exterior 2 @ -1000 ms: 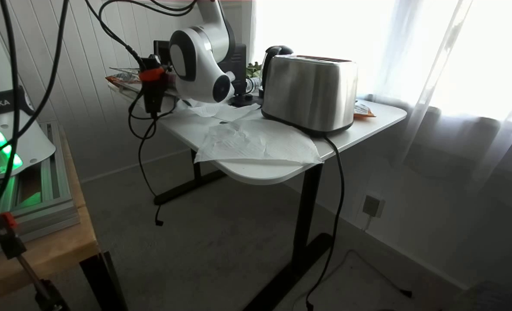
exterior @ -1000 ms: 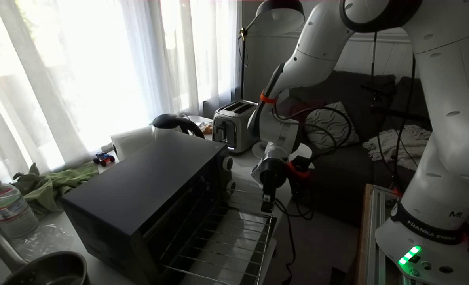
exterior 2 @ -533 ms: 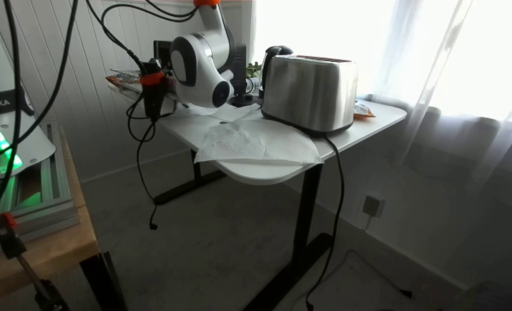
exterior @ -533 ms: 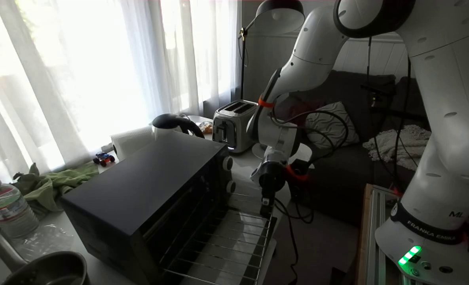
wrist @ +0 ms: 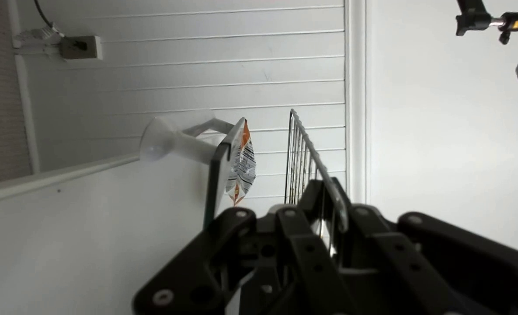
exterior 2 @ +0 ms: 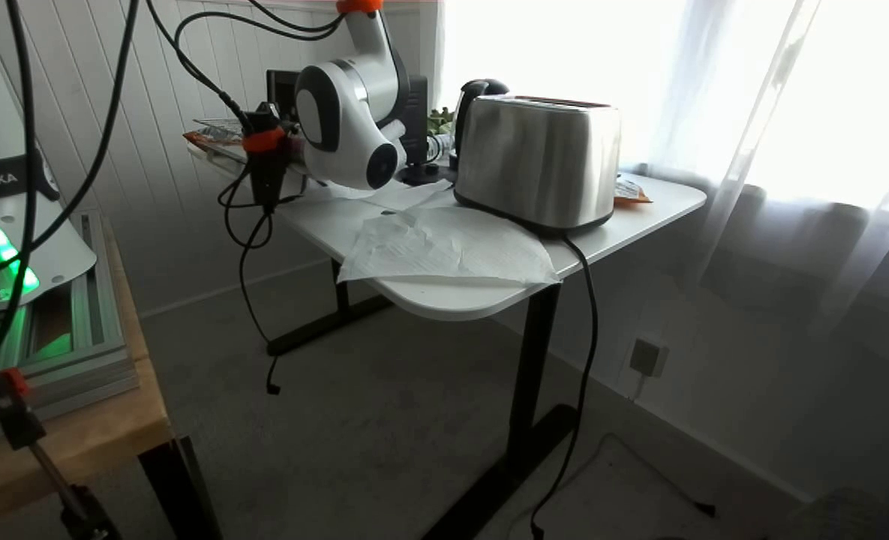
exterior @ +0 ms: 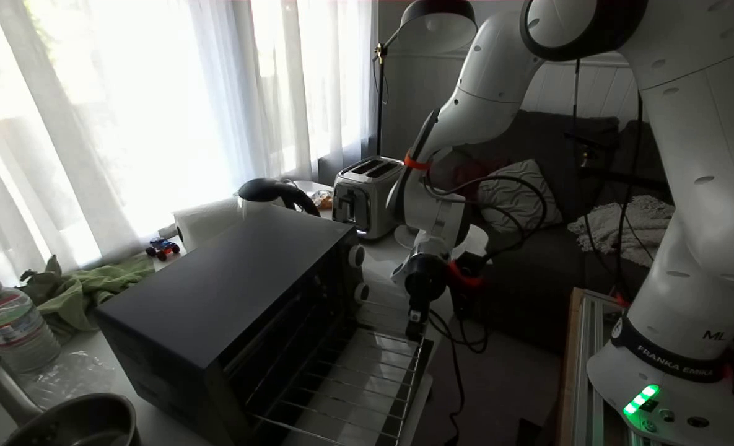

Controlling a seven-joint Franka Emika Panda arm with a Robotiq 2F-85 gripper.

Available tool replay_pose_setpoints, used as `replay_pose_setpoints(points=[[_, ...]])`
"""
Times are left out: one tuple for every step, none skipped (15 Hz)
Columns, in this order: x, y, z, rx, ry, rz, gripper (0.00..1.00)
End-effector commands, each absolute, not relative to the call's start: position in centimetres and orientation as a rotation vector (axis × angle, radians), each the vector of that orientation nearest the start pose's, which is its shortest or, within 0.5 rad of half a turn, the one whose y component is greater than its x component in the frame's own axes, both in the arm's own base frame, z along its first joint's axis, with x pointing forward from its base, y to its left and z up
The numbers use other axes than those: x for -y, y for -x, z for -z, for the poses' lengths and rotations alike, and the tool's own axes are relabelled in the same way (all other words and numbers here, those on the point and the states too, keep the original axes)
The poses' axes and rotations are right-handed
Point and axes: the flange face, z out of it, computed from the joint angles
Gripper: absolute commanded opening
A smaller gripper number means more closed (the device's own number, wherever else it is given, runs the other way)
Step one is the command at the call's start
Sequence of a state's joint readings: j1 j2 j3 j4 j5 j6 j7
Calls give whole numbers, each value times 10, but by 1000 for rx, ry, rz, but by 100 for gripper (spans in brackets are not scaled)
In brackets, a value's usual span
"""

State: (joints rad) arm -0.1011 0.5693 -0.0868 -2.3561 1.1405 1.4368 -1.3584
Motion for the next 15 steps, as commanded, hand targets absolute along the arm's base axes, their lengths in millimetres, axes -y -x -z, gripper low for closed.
replay_pose_setpoints(points=[[-34, -378, -112, 181, 1522, -180, 2], [-36, -378, -111, 176, 1518, -177, 2], [-37, -377, -111, 166, 1515, -171, 2], [-39, -377, -111, 152, 1512, -169, 2], [-40, -377, -111, 143, 1515, -166, 2], [-41, -376, -111, 136, 1517, -170, 2], [-41, -376, -111, 126, 1517, -168, 2], [-41, -376, -111, 121, 1519, -166, 2], [-41, -375, -111, 116, 1521, -165, 2], [-41, -376, -111, 111, 1524, -160, 2], [-42, -377, -111, 113, 1520, -154, 2], [-43, -378, -111, 109, 1520, -152, 2], [-44, -379, -111, 107, 1521, -148, 2], [-46, -380, -111, 106, 1522, -147, 2], [-46, -381, -111, 98, 1523, -141, 2]])
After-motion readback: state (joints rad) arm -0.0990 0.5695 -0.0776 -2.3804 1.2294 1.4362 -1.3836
